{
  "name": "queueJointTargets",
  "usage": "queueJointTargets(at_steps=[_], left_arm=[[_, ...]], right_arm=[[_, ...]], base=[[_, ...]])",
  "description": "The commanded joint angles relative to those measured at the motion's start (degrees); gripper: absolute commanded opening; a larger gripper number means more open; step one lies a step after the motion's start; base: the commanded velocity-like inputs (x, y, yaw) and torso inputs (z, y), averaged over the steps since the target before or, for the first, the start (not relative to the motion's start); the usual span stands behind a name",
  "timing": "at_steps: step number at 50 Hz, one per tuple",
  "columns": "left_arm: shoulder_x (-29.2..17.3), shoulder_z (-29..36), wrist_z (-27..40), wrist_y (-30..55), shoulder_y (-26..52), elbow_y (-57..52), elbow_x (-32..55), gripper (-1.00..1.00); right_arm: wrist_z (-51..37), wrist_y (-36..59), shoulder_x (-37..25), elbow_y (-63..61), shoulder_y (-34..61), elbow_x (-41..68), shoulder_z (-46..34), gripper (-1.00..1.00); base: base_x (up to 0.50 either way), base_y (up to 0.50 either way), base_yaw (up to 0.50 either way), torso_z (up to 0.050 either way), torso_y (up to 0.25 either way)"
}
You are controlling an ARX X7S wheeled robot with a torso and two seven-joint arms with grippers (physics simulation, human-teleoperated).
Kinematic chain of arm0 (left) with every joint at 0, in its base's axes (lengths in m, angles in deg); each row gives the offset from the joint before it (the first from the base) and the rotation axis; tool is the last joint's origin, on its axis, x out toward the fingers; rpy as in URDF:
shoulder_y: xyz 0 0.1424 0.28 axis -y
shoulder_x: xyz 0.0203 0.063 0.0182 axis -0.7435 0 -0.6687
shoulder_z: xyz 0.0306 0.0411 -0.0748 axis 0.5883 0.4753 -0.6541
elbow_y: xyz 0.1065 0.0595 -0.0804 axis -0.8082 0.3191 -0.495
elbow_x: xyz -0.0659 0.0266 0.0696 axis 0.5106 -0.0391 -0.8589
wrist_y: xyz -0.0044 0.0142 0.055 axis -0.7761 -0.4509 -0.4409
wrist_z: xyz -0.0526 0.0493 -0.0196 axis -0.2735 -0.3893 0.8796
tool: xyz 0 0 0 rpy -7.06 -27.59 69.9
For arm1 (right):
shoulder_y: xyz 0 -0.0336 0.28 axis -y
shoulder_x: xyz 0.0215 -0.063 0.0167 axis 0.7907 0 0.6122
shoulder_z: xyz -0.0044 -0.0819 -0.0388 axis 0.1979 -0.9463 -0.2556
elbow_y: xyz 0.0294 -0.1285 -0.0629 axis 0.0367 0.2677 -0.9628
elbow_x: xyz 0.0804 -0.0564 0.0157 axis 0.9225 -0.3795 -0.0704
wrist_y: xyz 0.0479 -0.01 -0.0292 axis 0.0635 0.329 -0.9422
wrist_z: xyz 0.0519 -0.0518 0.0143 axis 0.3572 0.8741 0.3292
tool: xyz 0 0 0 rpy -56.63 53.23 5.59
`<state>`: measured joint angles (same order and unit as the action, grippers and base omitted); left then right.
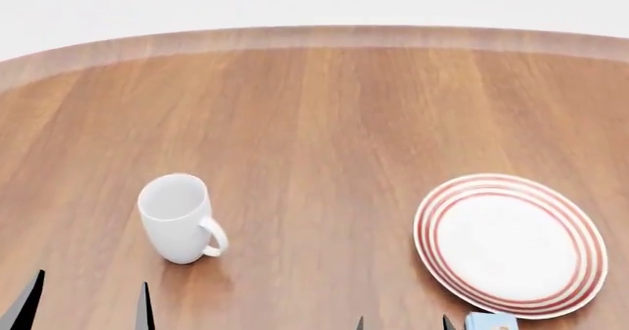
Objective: Pick up the red mug and put it on the plate
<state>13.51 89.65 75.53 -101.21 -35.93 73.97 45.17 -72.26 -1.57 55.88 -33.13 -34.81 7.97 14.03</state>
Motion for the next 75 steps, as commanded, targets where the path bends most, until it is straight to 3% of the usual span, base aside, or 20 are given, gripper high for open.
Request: queueJointTargets(at_steps=[1,50,60,75], left_arm=[[-0.1,0.3,0.1,0.0,0.1,0.0,0.1,1.0],[-0.7,1.1,1.0,0.3,0.2,-0.1,0.5,1.0],[-0.7,1.2,1.2,0.3,0.2,-0.2,0.7,1.0],[-1.0,1.8,0.7,0.1,0.4,0.0,1.5,1.0]], right_arm=[[-0.2,-0.1,-0.1,0.0,0.0,0.2,-0.2,1.0],[-1.0,0.0,-0.8,-0.1,0.2,0.6,-1.2,1.0],[-2.0,3.8,-1.2,-1.1,0.5,-1.2,-2.8,1.0],[-5.4,16.8,-8.1,-28.0,-7.7,-0.5,-3.2,1.0]], base=[[0.14,0.0,0.0,0.0,0.0],[0.12,0.0,0.0,0.0,0.0],[0.0,0.0,0.0,0.0,0.0],[0.0,0.0,0.0,0.0,0.0]])
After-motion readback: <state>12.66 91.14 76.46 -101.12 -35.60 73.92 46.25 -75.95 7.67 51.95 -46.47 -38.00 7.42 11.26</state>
